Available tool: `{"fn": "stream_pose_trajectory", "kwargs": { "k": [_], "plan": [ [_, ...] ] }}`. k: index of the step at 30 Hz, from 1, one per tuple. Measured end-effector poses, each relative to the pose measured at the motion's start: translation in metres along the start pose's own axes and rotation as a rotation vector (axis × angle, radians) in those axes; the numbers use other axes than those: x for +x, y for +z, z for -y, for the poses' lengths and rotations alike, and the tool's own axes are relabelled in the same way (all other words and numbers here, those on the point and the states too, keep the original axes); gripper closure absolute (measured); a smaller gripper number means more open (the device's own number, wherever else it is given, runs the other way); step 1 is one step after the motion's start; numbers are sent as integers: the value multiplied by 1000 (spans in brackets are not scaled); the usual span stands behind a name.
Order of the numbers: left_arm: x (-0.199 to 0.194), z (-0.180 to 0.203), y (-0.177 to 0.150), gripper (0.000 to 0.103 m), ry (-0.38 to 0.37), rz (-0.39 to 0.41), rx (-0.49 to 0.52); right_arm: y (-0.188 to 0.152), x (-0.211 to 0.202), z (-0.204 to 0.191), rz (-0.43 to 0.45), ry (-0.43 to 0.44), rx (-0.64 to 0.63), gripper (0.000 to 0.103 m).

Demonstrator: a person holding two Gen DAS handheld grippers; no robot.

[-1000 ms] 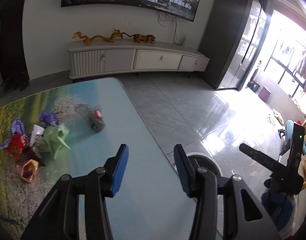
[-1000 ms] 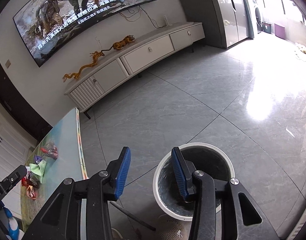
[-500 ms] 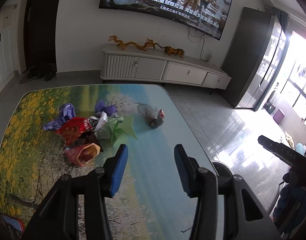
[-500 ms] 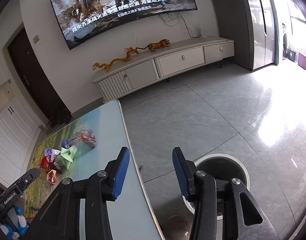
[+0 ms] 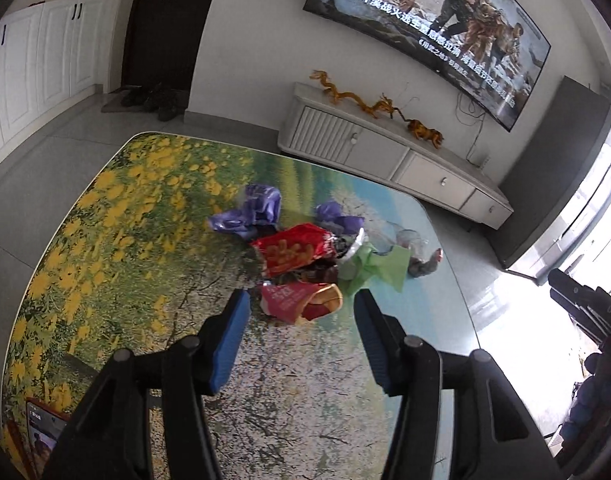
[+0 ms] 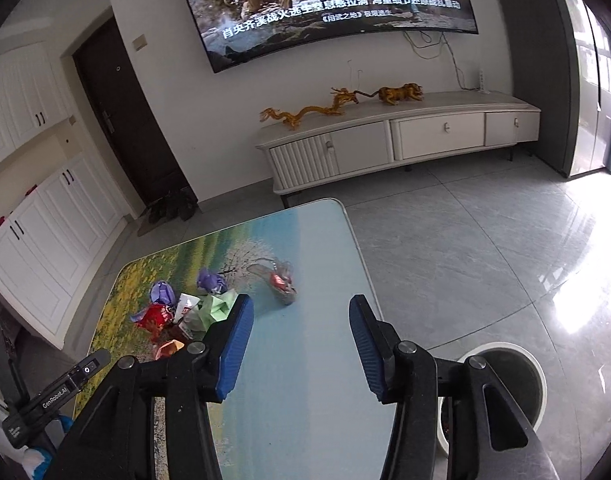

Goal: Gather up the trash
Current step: 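Move both open tools back over the remaining trash on the table, then grasp the clear bag with red candy with the right tool while the left tool grasps the white printed wrapper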

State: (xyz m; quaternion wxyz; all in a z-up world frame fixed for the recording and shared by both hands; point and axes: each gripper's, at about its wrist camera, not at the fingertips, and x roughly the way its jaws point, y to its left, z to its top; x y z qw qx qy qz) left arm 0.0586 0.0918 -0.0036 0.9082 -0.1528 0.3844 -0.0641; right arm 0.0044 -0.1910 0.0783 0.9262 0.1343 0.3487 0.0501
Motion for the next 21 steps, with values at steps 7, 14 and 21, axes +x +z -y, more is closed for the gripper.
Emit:
{"fn": "stream_pose_trajectory", "kwargs": {
  "k": [7,14,21],
  "plan": [
    [25,-7,8,50,39,-16,-24,8,47,-17,-59,62,-42,54],
    [51,0,25,41,10,9,-71,9,98,-12,-111,78,-45,51],
    [87,6,45,31,29,14,-128,17,143,-10,-136,95,-54,41]
  ]
}}
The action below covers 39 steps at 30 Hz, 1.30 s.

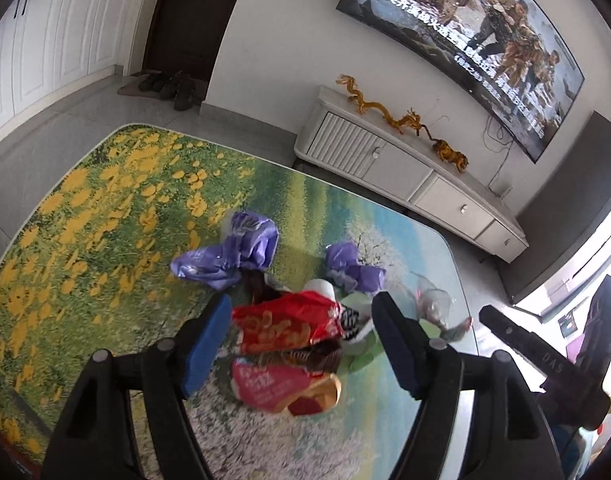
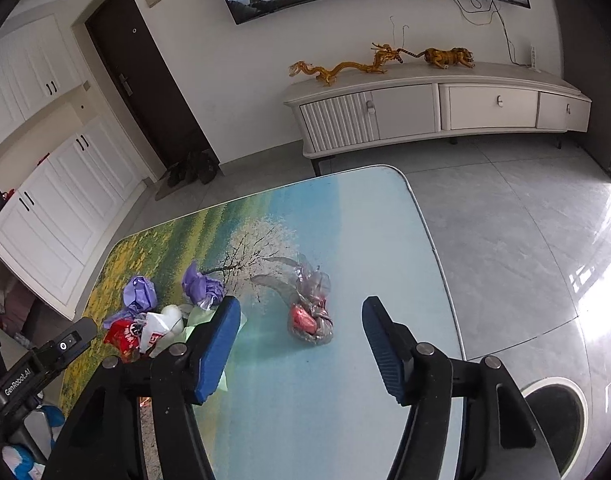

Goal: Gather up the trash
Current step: 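Grasp the clear bag with red candy with the right tool while the left tool grasps the white printed wrapper, then carry both held items off the table to above the trash bin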

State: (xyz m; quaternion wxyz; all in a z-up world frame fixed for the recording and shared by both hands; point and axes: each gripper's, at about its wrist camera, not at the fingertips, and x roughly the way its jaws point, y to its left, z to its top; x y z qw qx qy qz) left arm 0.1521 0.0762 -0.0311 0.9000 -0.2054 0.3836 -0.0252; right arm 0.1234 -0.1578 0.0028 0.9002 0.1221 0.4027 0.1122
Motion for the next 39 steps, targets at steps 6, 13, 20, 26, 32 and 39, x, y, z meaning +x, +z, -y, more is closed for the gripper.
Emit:
{"fn": "stream_pose_trajectory", "kwargs": {
  "k": [6,13,20,26,32,39],
  "plan": [
    [33,-4,3,31,72,-47,-20,4,40,3,-55,-32,-18,41],
    [48,-19,-6,33,25,-102,-62,-11,54,14,-105,-8,11,75],
    [45,-20,-22,61,-44,-141,-53,-27,32,20,-91,-4,26,86],
    [34,-18,-34,78,-90,-152,-37,-43,12,17,-84,1,29,87],
    [20,-16,-38,88,-123,-128,-7,-59,-7,11,-77,3,25,87],
    [-6,-11,-29,92,-162,-62,6,-66,-32,8,-43,5,35,87]
  ]
}}
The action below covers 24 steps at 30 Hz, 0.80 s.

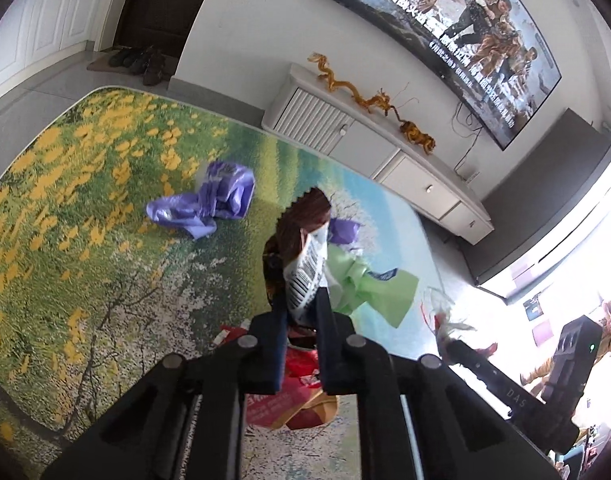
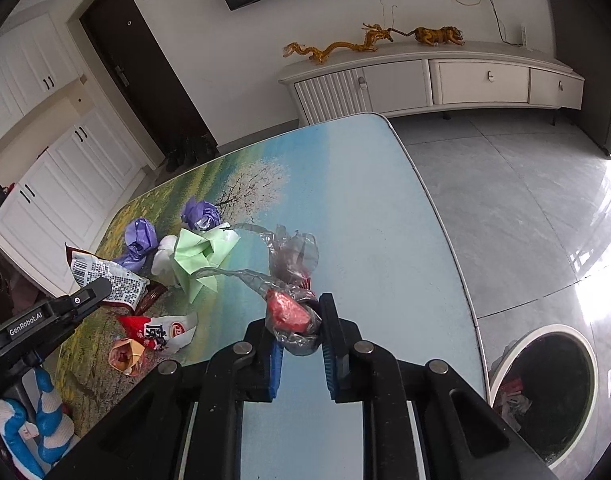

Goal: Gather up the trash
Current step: 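Carry both held items off the table to above the trash bin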

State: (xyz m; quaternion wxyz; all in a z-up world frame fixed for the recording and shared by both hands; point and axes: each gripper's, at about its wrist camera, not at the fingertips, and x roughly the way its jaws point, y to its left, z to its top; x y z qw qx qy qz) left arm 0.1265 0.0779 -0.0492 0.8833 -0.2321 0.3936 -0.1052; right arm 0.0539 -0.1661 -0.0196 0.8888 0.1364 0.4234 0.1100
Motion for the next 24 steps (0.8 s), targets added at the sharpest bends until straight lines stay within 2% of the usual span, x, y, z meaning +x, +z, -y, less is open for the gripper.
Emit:
{"fn": "stream_pose_trajectory", "kwargs": {
  "k": [7,13,18,24],
  "plan": [
    [-28,13,7,92,-39,53,27,-3,-31,-2,57,30,14,87],
    [-41,32,7,92,-72,62,63,-4,-53,-7,98,32,10,88],
    [-42,57,1,92,-114,31,118,-11,-67,-1,124,1,24,88],
    [-27,104,-21,92,-180,-57,230,-23,-77,30,123,-74,83,88]
  ]
}}
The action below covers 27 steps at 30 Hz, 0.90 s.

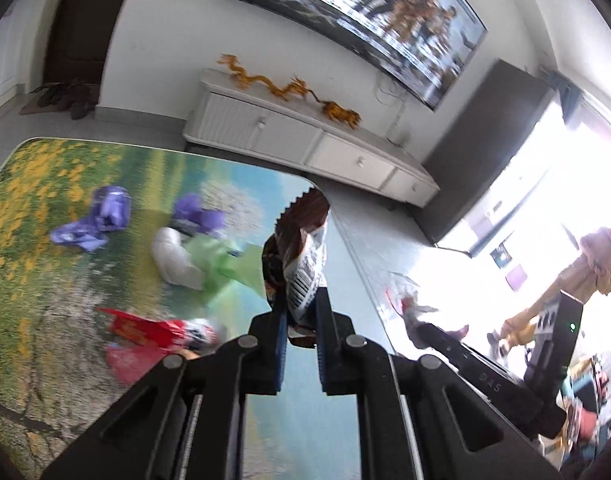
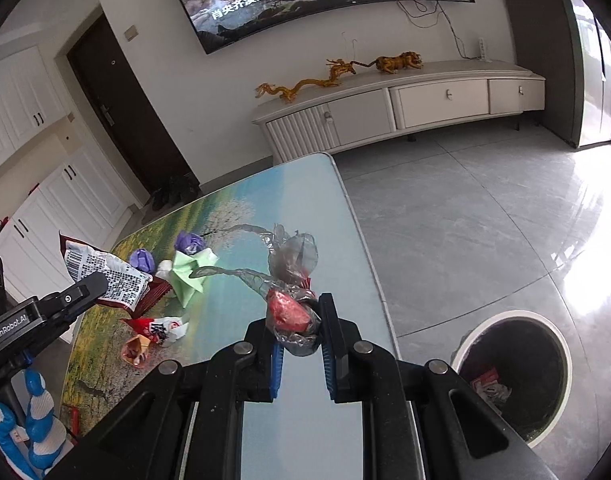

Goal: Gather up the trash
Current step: 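Carry both held items off the table to above the trash bin, then open the right tool over the bin while the left tool releases the wrapper into it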

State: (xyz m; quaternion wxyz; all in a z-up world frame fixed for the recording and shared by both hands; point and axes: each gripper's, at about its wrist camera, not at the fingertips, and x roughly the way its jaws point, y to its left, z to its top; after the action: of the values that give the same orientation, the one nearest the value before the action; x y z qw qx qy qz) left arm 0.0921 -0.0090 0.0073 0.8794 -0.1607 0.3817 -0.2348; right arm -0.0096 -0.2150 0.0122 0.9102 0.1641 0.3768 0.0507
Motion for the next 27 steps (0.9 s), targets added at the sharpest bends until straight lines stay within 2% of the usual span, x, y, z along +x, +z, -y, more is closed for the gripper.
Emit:
{"fn": "stream_pose_trajectory", "kwargs": {
  "k": [9,15,22,27],
  "plan": [
    [61,94,-17,92,-136,-167,197,-17,-17,93,-4,-169,174,88],
    [116,162,-40,92,-188,-296,304,-34,-19,167,-38,-270,315,87],
    [184,217,-70,91,-223,-450,347,-53,-14,231,-85,-326,436,87],
    [222,239,-86,89,-243,-537,348,-64,-1,260,-131,-360,466,83]
  ]
}}
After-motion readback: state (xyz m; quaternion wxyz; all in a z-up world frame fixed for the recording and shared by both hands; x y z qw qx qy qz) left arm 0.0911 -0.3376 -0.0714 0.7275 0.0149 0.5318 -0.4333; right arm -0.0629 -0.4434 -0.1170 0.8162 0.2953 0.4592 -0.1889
